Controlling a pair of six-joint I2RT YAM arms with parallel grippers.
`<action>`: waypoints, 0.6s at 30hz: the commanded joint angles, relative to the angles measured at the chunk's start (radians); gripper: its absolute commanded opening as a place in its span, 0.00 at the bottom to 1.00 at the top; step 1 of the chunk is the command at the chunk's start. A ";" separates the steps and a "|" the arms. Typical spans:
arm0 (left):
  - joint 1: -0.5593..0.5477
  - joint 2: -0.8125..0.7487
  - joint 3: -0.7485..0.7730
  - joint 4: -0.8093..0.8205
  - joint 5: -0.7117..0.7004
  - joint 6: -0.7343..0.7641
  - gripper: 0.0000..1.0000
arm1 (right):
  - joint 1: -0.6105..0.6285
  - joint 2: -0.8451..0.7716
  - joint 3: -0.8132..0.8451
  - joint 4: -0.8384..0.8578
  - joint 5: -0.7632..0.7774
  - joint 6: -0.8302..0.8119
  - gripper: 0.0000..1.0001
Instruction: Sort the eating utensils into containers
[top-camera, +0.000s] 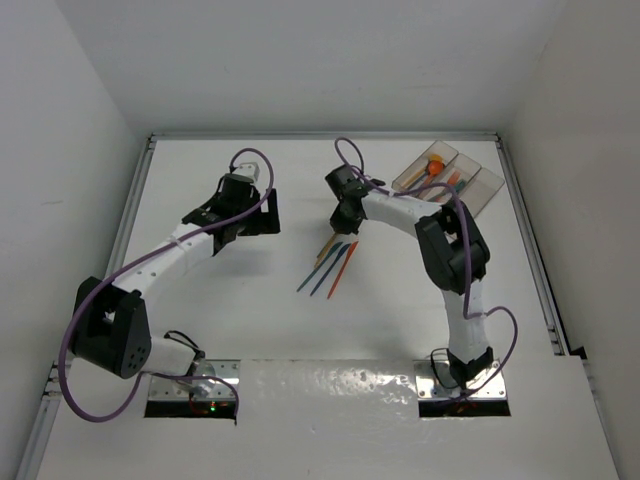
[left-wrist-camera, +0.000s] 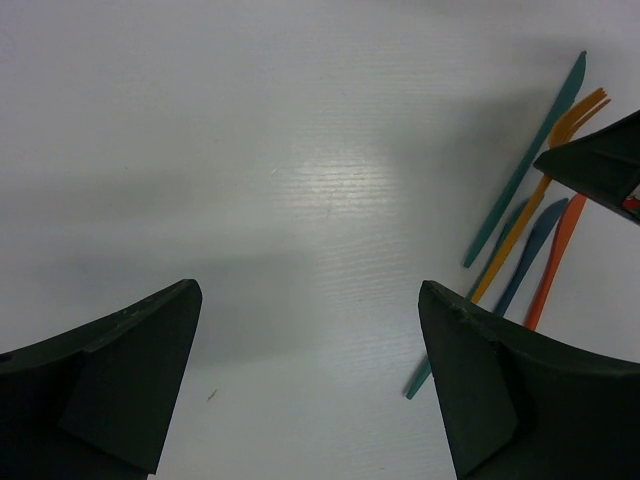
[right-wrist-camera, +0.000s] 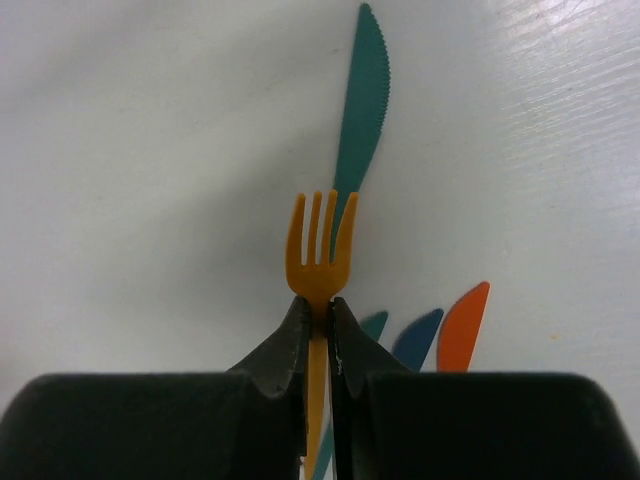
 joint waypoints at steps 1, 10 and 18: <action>0.007 -0.029 0.025 0.031 0.010 -0.005 0.89 | 0.009 -0.124 0.011 0.047 -0.007 -0.026 0.04; 0.007 -0.023 0.024 0.034 0.025 -0.002 0.89 | -0.066 -0.278 0.017 0.037 0.096 -0.226 0.03; 0.007 -0.021 0.011 0.065 0.084 0.017 0.89 | -0.406 -0.342 -0.046 0.174 0.002 -0.471 0.00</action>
